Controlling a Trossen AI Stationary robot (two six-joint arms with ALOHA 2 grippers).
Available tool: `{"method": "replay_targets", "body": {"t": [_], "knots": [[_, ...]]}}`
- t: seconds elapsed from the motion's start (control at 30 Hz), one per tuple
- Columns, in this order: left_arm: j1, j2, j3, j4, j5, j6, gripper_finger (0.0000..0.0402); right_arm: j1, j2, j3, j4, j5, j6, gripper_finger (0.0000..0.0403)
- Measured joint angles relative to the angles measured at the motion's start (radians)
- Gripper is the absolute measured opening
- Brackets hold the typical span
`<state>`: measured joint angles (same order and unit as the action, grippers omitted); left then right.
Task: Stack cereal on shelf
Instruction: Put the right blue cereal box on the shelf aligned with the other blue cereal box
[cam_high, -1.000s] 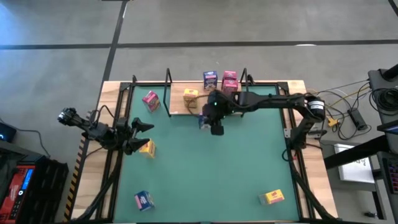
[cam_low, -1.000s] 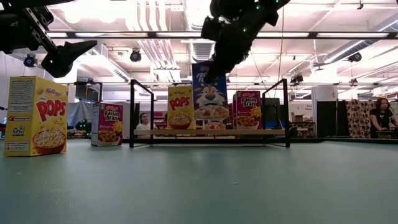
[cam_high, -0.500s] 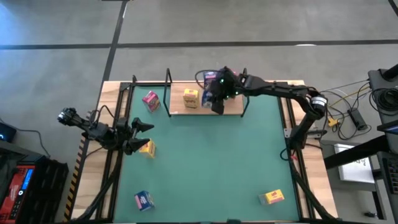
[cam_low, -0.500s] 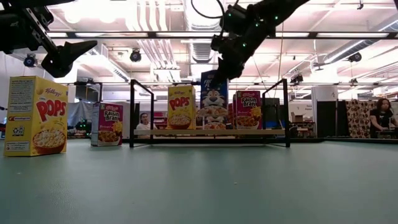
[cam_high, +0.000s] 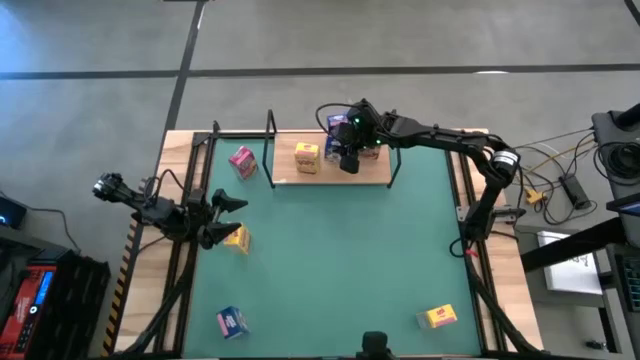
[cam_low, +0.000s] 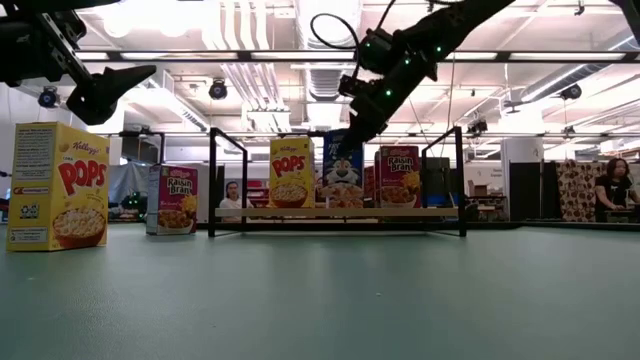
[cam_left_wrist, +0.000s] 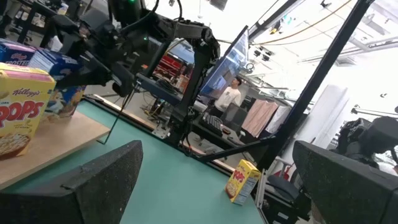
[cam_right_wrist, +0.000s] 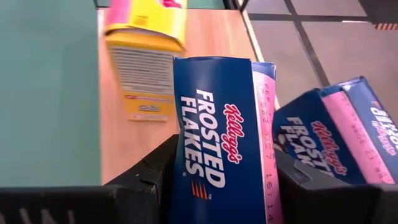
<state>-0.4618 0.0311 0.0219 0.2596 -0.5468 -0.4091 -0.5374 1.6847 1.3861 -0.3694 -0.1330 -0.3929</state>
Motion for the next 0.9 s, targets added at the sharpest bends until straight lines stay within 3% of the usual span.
{"method": "replay_targets", "body": {"t": [0.53, 0.9], "knots": [[0.0, 0.0, 0.0, 0.0, 0.0, 0.0, 0.0398, -0.035, 0.034, 0.0, 0.032, -0.025, -0.06, 0.0157], [0.0, 0.0, 0.0, 0.0, 0.0, 0.0, 0.0398, -0.04, 0.034, 0.0, 0.03, -0.025, -0.078, 0.0195]]}}
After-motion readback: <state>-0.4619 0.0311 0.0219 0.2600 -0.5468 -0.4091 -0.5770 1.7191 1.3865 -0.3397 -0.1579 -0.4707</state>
